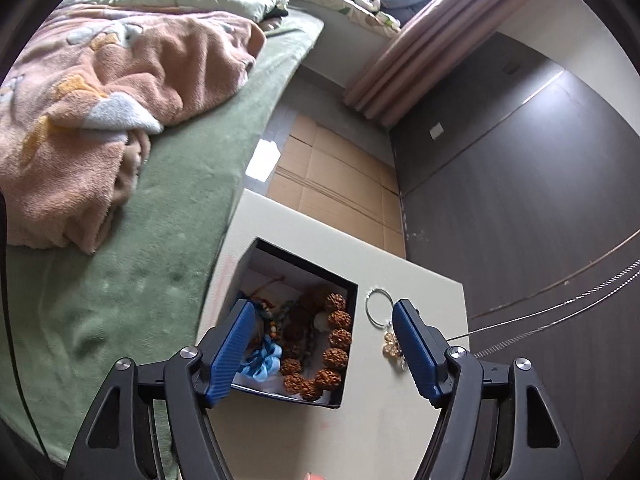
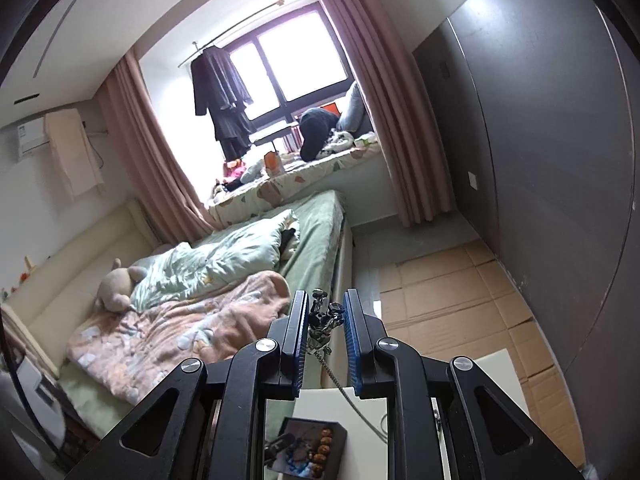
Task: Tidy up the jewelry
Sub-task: 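Open the left gripper to drop the keychain into the box, then lower the silver chain into the box and open the right gripper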
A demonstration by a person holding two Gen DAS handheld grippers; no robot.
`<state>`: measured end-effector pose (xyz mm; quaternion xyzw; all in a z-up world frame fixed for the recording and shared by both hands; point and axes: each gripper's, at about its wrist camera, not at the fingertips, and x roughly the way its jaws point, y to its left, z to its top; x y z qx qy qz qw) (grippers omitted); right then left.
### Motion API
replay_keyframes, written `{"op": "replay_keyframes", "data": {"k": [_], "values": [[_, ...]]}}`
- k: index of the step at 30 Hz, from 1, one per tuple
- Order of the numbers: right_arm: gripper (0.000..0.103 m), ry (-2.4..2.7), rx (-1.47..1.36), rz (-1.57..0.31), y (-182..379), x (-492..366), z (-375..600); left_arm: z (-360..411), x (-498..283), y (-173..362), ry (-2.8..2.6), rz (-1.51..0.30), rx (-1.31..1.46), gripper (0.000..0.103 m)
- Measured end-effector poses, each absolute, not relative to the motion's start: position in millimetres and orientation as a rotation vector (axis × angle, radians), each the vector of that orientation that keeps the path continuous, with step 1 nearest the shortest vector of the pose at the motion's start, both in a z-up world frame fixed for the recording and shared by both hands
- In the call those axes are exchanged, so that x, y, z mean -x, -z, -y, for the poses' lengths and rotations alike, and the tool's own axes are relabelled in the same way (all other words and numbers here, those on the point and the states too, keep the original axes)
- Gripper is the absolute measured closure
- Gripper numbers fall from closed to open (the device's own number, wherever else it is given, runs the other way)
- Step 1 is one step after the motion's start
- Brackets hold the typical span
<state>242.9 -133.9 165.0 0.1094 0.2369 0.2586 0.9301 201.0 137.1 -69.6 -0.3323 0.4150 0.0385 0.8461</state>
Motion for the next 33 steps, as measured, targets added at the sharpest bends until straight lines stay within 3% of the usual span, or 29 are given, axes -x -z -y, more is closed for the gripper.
{"op": "replay_keyframes", "data": {"k": [18, 31, 32, 33], "values": [[0.084, -0.679, -0.075, -0.424, -208.8, -218.1, 33.9, -173.9, -174.1, 67.0, -0.184, -0.782, 0.808, 0.031], [0.083, -0.772, -0.118, -0.7, -85.4, -263.0, 12.1, -191.0, -168.9, 75.7, -0.239, -0.785, 0.853, 0.031], [0.082, -0.797, -0.133, -0.736, -73.3, -267.4, 12.4, -190.4, -169.6, 76.1, -0.237, -0.788, 0.849, 0.031], [0.073, -0.805, -0.145, -0.775, -61.1, -272.4, 12.6, -189.3, -170.3, 76.1, -0.234, -0.791, 0.844, 0.031]]}}
